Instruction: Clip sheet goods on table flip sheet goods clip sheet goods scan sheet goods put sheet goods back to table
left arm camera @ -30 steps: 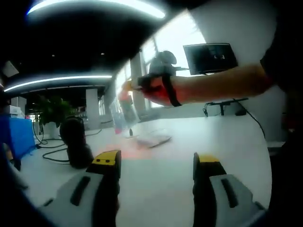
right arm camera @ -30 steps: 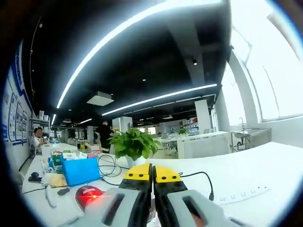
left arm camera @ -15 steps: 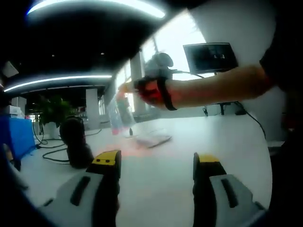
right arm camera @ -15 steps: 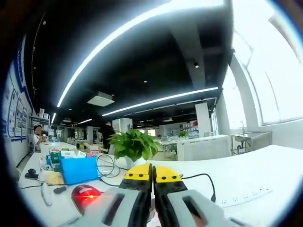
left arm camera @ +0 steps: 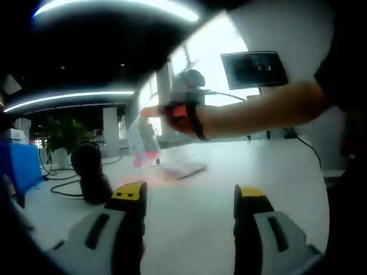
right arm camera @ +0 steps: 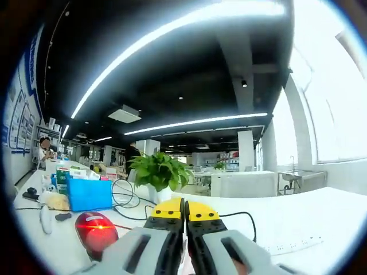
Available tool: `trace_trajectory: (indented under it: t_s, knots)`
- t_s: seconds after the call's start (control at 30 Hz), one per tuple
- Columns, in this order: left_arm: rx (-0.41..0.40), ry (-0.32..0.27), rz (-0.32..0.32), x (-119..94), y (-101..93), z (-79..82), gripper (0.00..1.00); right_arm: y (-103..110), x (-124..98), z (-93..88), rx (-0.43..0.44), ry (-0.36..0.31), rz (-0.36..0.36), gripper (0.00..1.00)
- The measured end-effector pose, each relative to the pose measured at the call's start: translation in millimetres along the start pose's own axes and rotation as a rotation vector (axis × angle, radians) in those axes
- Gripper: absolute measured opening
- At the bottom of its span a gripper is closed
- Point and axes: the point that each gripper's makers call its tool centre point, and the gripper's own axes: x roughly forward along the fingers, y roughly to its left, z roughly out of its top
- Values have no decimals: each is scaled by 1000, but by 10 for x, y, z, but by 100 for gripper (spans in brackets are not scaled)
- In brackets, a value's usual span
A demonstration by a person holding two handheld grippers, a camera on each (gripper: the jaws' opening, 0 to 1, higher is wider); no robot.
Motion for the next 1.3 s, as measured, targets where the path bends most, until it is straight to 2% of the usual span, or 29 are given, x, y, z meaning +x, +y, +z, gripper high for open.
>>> trace_trajectory:
  t_s: [0.43,0.67,0.77,0.93,1.07,1.3]
  knots:
    - [13,1,1,0,-6,3,54,37,-247,410,30,29,90,0]
    - [20,7,2,2,-7,-6,54,-36,-385,546,-47,34,136,0]
    - [21,9,3,4,-8,-10,54,-87,-435,547,-75,41,150,0]
    - [23,13,4,7,-7,-17,54,-57,-538,508,-161,55,179,0]
    - [25,15,4,7,-12,-19,54,-28,-627,475,-197,67,206,0]
    - [27,19,5,10,-18,-24,54,53,-780,473,-188,72,247,0]
